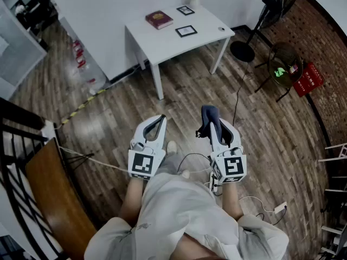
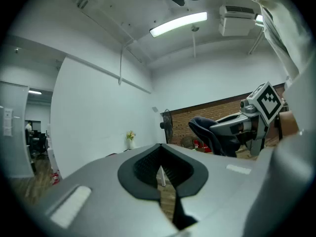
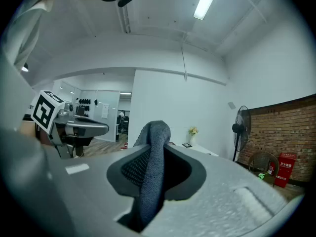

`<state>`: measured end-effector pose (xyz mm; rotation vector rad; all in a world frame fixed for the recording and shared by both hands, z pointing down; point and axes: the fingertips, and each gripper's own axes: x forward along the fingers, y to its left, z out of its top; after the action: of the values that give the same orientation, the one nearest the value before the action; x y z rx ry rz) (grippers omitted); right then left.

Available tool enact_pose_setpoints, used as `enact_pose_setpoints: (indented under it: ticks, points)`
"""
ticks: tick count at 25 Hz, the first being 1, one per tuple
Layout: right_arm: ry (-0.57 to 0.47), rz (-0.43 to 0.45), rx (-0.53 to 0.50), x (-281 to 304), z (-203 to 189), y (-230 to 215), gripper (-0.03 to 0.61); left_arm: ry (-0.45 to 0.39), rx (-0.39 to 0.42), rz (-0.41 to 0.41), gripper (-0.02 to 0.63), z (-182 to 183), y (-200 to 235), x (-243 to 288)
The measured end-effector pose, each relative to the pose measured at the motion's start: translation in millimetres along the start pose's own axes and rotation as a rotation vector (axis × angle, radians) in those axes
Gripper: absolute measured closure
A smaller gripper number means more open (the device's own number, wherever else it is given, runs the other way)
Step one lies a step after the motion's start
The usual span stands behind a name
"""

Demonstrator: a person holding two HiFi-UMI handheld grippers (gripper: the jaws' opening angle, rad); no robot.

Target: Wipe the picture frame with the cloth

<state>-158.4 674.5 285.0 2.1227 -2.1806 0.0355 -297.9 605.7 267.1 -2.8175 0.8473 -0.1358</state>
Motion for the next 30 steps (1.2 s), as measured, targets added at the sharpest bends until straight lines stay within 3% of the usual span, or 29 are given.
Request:
enact_pose_setpoints:
  ticks: [7,30]
  points:
    - [-0.010,0.003,0.036,26.3,1.8,-11.5,0.515,0.015,-0.010,-0.005,0.594,-8.8,11.4,23.1]
    - [0.051,-0.076,0.012,235.8,23.7,-60.6,0.515,0.028,-0.055,-0.070,0.594,-32.9,162.3,182.0]
